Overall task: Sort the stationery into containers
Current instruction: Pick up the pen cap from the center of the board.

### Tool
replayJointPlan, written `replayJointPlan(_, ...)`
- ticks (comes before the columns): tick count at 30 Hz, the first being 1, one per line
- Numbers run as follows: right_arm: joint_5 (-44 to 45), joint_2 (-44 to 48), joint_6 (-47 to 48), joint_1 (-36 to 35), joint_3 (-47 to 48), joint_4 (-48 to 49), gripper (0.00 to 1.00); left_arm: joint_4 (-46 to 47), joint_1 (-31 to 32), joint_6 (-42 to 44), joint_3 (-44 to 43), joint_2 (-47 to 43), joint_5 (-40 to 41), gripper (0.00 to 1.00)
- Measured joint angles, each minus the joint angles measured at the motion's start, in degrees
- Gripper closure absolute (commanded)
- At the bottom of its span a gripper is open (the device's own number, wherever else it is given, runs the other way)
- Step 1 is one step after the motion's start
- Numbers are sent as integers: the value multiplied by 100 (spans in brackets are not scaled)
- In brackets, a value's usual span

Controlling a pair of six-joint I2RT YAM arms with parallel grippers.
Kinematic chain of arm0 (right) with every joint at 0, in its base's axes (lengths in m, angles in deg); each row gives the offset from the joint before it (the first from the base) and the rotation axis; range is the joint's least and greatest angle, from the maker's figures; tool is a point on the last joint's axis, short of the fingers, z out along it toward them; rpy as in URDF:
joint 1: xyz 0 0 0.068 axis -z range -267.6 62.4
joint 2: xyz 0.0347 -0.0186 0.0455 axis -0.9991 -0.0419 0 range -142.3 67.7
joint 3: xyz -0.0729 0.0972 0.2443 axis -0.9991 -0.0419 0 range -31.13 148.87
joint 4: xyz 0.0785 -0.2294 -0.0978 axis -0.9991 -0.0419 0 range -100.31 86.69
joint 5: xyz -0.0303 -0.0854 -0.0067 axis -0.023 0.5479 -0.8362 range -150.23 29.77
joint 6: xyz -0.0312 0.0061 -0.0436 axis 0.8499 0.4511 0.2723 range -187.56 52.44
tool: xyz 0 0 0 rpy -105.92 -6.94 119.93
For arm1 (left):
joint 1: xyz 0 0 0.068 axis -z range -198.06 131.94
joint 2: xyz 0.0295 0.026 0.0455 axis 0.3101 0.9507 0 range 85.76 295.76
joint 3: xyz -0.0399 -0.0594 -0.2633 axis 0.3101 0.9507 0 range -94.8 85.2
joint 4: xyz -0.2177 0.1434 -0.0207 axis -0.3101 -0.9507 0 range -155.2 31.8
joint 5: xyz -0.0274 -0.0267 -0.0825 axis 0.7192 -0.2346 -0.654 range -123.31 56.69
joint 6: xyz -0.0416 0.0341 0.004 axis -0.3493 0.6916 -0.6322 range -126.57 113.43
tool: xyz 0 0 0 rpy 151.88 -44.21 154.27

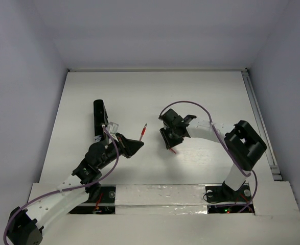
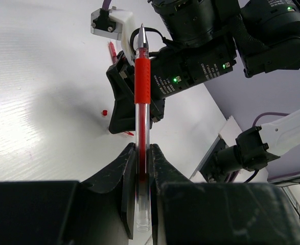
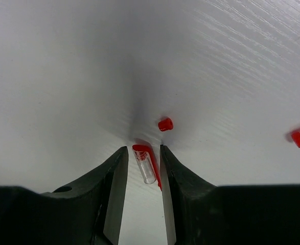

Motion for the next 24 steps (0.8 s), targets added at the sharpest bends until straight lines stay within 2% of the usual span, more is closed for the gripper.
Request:
replayJointPlan(18, 188, -55, 61, -81, -2, -160, 67, -170, 0, 20, 0, -173, 96, 100)
replayJointPlan(22, 463, -94, 59, -280, 24, -164, 74, -247, 0, 26, 0, -299, 170, 100)
replayJointPlan(24, 625, -146, 52, -348, 76, -197, 84, -269, 0, 26, 0, -354, 179, 100)
